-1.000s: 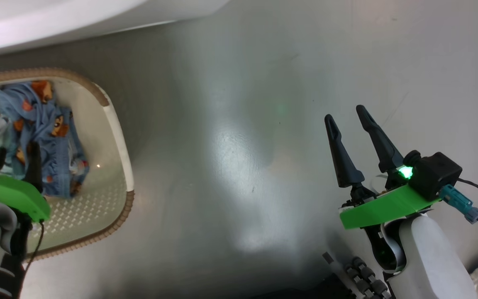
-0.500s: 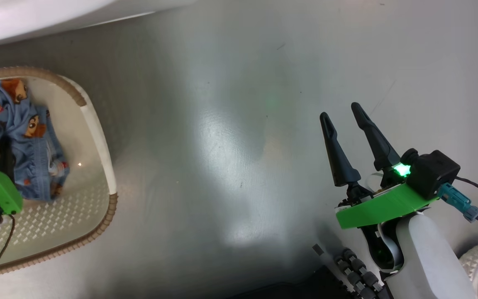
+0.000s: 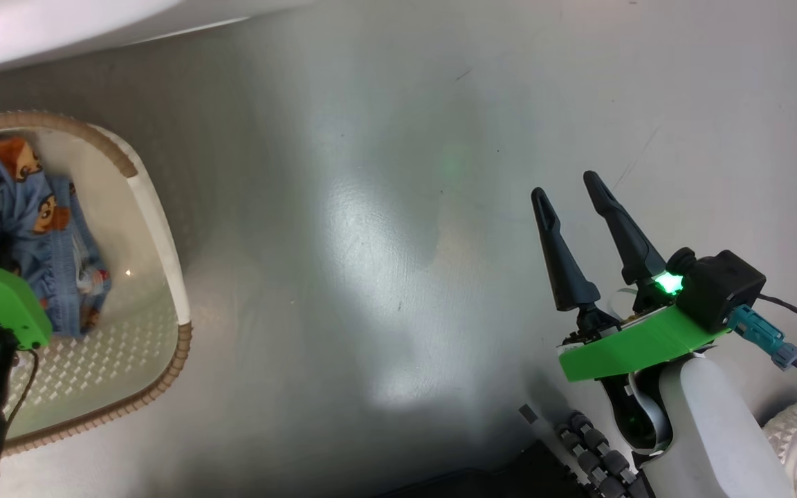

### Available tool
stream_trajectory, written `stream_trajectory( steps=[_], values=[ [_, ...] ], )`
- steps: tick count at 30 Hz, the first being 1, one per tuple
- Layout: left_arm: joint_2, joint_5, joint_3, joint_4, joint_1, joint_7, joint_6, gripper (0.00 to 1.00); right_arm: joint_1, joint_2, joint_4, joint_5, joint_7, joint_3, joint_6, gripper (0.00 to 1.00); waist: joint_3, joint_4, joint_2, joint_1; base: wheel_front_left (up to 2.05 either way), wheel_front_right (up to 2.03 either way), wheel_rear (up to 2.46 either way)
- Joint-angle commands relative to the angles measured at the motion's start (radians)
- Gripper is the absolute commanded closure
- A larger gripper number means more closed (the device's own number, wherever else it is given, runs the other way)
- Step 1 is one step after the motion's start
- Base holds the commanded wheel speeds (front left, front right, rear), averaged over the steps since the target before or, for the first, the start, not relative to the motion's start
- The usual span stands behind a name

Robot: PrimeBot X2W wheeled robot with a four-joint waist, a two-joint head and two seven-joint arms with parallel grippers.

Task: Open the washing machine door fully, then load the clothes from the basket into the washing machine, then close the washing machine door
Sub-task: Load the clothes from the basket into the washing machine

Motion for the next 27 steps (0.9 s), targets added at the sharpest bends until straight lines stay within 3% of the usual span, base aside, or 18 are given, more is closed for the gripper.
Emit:
stream_trajectory(
  steps=[1, 17, 27],
  values=[
    [0.038, -0.015, 0.014, 0.005, 0.019, 0.002, -0.002, 1.0, 0.027, 0.005, -0.018, 0.006, -0.005, 0.016, 0.002, 0.0, -0.003, 0.003, 0.0, 0.0, 0.0, 0.0, 0.0],
    [0.0, -0.116, -0.008, -0.07, 0.133, -0.072, -0.002, 1.0, 0.008, 0.005, 0.002, -0.021, -0.005, -0.016, 0.002, 0.0, -0.156, 0.07, 0.0, 0.0, 0.0, 0.0, 0.0],
    [-0.024, -0.106, 0.075, -0.292, 0.295, -0.076, 0.0, 1.0, 0.024, 0.005, 0.029, -0.05, -0.005, -0.038, 0.002, 0.0, -0.304, 0.137, 0.0, 0.0, 0.0, 0.0, 0.0]
  ],
)
